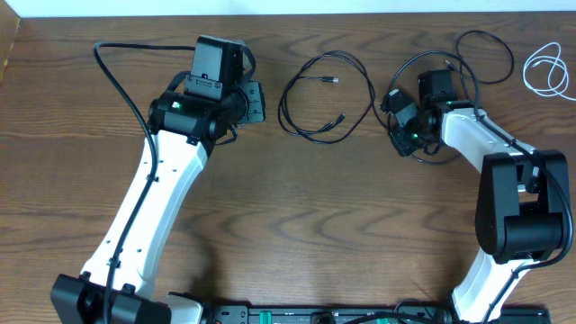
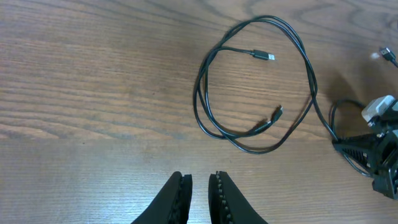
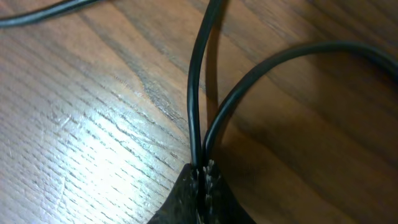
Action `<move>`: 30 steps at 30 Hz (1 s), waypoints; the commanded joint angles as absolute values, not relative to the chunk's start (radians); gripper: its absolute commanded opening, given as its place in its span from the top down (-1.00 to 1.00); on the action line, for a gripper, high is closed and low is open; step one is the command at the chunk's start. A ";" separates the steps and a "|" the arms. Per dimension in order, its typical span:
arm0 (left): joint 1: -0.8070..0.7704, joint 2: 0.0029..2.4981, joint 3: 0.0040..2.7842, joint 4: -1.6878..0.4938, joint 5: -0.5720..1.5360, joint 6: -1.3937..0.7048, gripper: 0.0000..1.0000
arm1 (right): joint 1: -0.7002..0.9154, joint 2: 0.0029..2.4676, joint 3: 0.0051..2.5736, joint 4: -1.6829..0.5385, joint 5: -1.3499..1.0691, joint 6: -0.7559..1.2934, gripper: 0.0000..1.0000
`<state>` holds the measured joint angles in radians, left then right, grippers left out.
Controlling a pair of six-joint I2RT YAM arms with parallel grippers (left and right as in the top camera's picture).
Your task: Untangle cables
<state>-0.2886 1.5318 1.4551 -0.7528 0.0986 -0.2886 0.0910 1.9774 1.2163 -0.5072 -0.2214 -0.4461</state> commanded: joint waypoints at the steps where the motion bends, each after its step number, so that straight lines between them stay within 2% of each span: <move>1: -0.286 1.536 1.459 -0.755 0.093 -0.290 0.68 | 0.099 1.985 1.224 -0.537 -0.220 -0.160 0.98; 6: -0.286 1.536 1.459 -0.755 0.093 -0.290 0.68 | 0.097 1.808 1.380 -0.645 -0.253 0.034 0.98; 9: -0.286 1.536 1.459 -0.755 0.093 -0.290 0.68 | 0.097 1.665 1.505 -0.674 -0.367 0.067 0.98; 13: -0.286 1.536 1.459 -0.755 0.093 -0.290 0.67 | 0.091 1.471 1.705 -0.667 -0.376 0.153 0.98; 23: -0.287 1.536 1.459 -0.754 0.097 -0.290 0.66 | -0.001 1.321 1.960 -0.661 -0.283 0.153 0.98; 26: -0.288 1.541 1.458 -0.749 0.173 -0.286 0.36 | -0.010 1.327 1.965 -0.675 -0.283 0.154 0.98; 30: -0.306 1.583 1.452 -0.754 0.348 -0.113 0.15 | -0.010 1.356 1.965 -0.712 -0.284 0.157 0.98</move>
